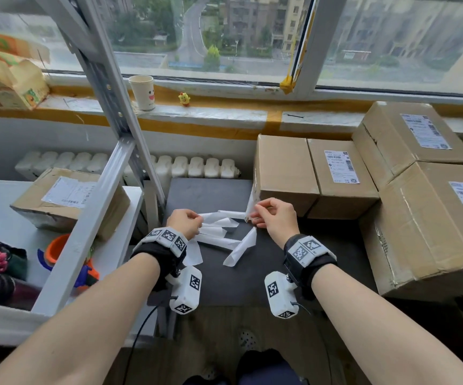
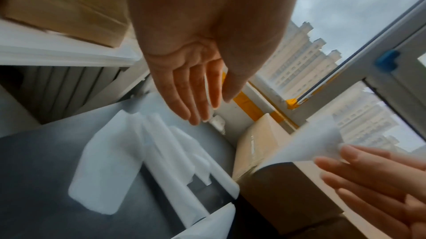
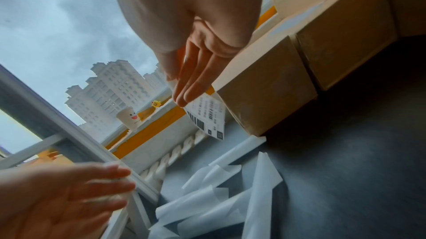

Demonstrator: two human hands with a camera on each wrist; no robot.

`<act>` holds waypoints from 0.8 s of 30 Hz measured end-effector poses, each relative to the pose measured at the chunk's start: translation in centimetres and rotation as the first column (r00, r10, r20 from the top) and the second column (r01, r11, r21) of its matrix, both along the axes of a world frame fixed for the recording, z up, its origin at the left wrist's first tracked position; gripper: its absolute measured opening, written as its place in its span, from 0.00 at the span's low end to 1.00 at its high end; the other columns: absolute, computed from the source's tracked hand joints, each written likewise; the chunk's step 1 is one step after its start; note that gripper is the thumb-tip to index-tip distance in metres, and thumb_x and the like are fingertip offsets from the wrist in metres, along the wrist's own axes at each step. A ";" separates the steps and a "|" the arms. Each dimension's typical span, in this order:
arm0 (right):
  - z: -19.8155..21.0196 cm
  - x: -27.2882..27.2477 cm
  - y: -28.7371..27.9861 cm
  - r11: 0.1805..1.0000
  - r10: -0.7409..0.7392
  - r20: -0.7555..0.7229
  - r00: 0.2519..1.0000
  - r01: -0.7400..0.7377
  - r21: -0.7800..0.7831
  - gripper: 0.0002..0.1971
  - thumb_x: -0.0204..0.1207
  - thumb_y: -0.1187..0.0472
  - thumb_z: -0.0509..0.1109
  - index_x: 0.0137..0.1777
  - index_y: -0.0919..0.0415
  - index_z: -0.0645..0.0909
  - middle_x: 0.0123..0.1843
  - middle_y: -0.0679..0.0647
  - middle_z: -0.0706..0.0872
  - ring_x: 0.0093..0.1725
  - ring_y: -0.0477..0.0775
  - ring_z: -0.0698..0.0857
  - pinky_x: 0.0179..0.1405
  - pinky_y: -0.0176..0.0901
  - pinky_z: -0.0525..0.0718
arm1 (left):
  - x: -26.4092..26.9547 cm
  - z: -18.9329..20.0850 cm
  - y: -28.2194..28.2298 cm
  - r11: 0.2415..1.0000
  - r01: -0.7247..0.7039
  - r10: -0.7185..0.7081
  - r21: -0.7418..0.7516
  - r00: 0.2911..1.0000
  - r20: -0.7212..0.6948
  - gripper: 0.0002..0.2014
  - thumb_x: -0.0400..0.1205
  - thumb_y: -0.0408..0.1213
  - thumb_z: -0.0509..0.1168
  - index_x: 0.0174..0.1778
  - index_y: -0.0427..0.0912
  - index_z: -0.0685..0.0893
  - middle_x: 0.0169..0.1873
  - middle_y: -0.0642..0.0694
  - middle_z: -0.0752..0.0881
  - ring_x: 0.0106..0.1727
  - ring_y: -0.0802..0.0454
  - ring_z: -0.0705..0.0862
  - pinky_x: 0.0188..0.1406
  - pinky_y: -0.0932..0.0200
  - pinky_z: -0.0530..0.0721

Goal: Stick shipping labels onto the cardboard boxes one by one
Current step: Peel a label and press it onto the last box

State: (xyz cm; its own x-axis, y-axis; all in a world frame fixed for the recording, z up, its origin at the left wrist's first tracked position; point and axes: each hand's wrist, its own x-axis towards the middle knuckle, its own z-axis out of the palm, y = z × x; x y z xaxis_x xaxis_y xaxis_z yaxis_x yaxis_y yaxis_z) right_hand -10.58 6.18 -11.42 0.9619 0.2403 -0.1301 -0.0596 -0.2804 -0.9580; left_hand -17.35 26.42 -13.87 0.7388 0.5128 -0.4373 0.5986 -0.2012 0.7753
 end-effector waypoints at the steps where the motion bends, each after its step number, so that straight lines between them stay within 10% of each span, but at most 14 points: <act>1: 0.5 -0.2 0.2 1.000 0.016 0.013 1.000 -0.016 0.000 0.05 0.78 0.68 0.67 0.41 0.64 0.81 0.33 0.56 0.87 0.27 0.46 0.86 0.31 0.32 0.86 | 0.3 1.6 -0.6 1.000 0.007 -0.006 -0.030 0.999 0.041 0.11 0.80 0.34 0.64 0.30 0.40 0.81 0.32 0.38 0.85 0.27 0.44 0.80 0.39 0.50 0.85; 8: 3.4 -0.9 0.8 0.998 0.052 0.157 0.986 -0.049 -0.027 0.02 0.74 0.67 0.73 0.43 0.64 0.88 0.36 0.57 0.89 0.32 0.49 0.88 0.37 0.35 0.86 | 2.7 8.4 -2.8 0.996 0.031 -0.013 -0.088 0.981 0.195 0.21 0.84 0.49 0.58 0.32 0.38 0.80 0.30 0.43 0.84 0.28 0.46 0.82 0.29 0.58 0.80; 14: 4.6 -0.8 0.3 0.998 0.060 0.176 0.982 -0.053 -0.041 0.04 0.71 0.66 0.77 0.45 0.62 0.88 0.36 0.53 0.88 0.32 0.47 0.85 0.42 0.41 0.88 | 3.6 9.4 -2.6 0.995 0.085 -0.071 -0.049 0.970 0.232 0.05 0.80 0.33 0.67 0.41 0.36 0.82 0.30 0.44 0.83 0.27 0.53 0.80 0.19 0.69 0.80; 18: 4.7 -0.2 -0.4 0.995 0.050 0.209 0.977 -0.031 -0.094 0.10 0.68 0.68 0.79 0.49 0.64 0.88 0.41 0.53 0.88 0.39 0.46 0.86 0.41 0.26 0.83 | 4.4 9.1 -2.8 0.996 0.081 -0.070 -0.028 0.955 0.287 0.05 0.77 0.29 0.69 0.35 0.38 0.83 0.32 0.44 0.83 0.28 0.54 0.80 0.23 0.69 0.81; 24: 4.0 2.5 -0.9 0.999 -0.006 0.088 0.996 0.009 -0.037 0.20 0.66 0.62 0.81 0.56 0.60 0.80 0.42 0.53 0.88 0.40 0.50 0.88 0.44 0.41 0.87 | 6.9 8.5 -3.6 0.996 0.088 -0.075 -0.016 0.922 0.380 0.04 0.77 0.28 0.69 0.44 0.31 0.86 0.31 0.44 0.84 0.28 0.54 0.79 0.29 0.68 0.80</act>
